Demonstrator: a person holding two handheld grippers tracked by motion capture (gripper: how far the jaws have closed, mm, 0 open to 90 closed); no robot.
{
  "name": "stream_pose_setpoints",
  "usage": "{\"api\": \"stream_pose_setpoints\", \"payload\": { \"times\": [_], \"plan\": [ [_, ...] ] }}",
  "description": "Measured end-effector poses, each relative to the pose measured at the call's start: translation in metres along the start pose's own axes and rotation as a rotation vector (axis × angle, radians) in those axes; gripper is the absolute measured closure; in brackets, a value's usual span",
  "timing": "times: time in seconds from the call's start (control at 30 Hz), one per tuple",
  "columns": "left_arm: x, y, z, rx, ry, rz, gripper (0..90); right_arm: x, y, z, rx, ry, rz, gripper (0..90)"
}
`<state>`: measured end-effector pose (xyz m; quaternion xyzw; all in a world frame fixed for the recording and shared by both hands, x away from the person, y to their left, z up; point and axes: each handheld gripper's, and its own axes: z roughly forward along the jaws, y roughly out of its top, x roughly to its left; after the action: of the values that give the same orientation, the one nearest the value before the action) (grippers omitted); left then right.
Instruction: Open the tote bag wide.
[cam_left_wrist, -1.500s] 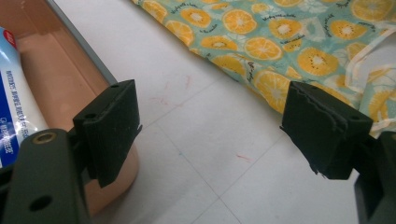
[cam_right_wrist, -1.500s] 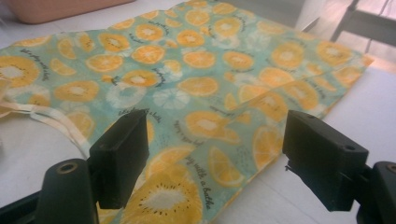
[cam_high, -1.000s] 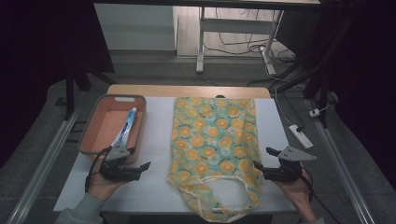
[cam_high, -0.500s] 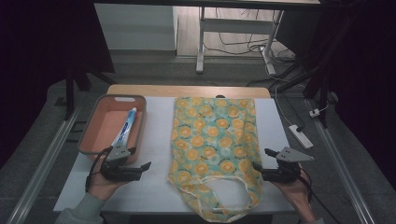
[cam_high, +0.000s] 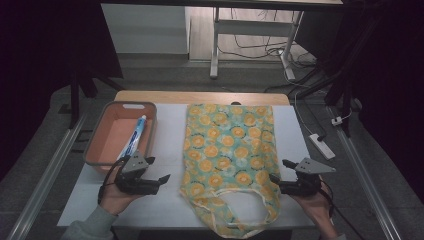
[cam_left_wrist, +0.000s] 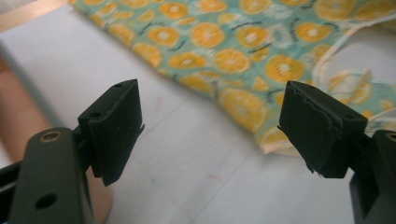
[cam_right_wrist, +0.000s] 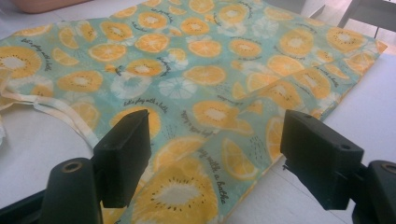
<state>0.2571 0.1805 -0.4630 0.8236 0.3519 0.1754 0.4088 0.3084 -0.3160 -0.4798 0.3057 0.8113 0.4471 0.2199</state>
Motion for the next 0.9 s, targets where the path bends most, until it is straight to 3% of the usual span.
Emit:
{"api": "stream_pose_setpoints", "payload": {
  "times": [0.03,0.17,0.53,0.67,0.77,0.9],
  "plan": [
    [-0.006,0.006,0.003,0.003,-0.020,0.028,21.7,0.000,0.000,0.000,0.000,0.001,0.001,24.5],
    [-0.015,0.016,0.010,0.018,-0.050,0.070,22.5,0.001,0.001,0.000,-0.002,0.007,0.001,24.7],
    [-0.041,0.046,0.037,0.051,-0.147,0.159,24.4,0.004,0.001,0.001,-0.002,0.019,-0.002,25.8],
    [-0.058,0.063,0.057,0.081,-0.214,0.214,24.2,0.004,0.001,0.000,-0.007,0.021,-0.001,25.9],
    [-0.066,0.068,0.065,0.098,-0.231,0.236,24.0,0.004,0.001,0.000,-0.012,0.021,0.000,26.0],
    [-0.081,0.065,0.080,0.158,-0.283,0.281,24.1,0.005,-0.001,0.000,-0.004,0.026,-0.005,26.0]
  ]
}}
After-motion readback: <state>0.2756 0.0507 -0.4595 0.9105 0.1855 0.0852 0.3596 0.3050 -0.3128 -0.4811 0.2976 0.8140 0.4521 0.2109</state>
